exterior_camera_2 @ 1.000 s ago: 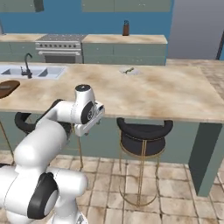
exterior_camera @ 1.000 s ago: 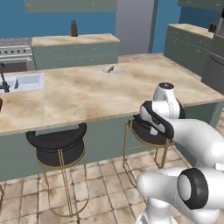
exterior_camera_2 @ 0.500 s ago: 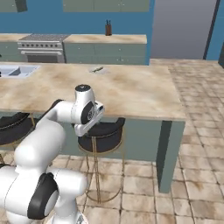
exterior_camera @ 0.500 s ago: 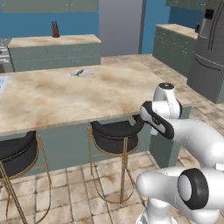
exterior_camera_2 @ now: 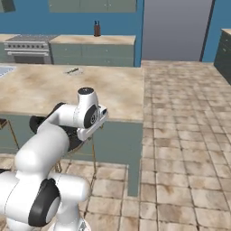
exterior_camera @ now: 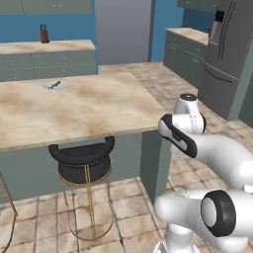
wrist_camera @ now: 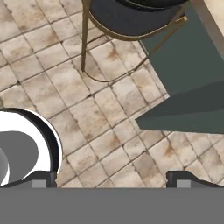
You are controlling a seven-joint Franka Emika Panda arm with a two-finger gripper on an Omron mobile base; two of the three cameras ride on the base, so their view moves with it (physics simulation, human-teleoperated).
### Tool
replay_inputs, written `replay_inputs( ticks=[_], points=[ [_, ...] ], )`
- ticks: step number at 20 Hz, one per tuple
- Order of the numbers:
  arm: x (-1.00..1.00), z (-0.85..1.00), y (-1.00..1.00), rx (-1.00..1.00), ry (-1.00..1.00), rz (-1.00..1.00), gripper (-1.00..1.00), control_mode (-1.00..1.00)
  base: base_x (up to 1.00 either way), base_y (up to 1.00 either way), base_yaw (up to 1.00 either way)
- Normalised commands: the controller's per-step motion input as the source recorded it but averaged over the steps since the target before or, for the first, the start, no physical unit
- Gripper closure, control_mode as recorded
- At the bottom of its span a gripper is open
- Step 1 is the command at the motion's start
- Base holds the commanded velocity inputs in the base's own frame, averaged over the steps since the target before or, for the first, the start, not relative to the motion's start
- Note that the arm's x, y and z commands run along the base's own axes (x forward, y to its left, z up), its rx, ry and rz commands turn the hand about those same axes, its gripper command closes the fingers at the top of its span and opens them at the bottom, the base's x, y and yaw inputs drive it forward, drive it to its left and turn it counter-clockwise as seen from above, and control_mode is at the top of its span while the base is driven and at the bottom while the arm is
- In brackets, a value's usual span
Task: Pick up the knife from the drawer and place it on the cutting board. Then place the meat from the plate to the cutting board.
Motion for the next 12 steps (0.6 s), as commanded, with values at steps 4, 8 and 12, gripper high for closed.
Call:
replay_inputs(
  ticks=[4, 8, 12],
  points=[
    [0.0, 0.0, 0.0, 0.0, 0.0, 0.0, -1.0, 1.0, 0.38, -1.0, 0.09],
    [0.0, 0.0, 0.0, 0.0, 0.0, 0.0, -1.0, 1.0, 0.59, -0.98, 0.16],
    [0.0, 0.0, 0.0, 0.0, 0.0, 0.0, -1.0, 1.0, 0.67, -0.93, 0.19]
  ],
)
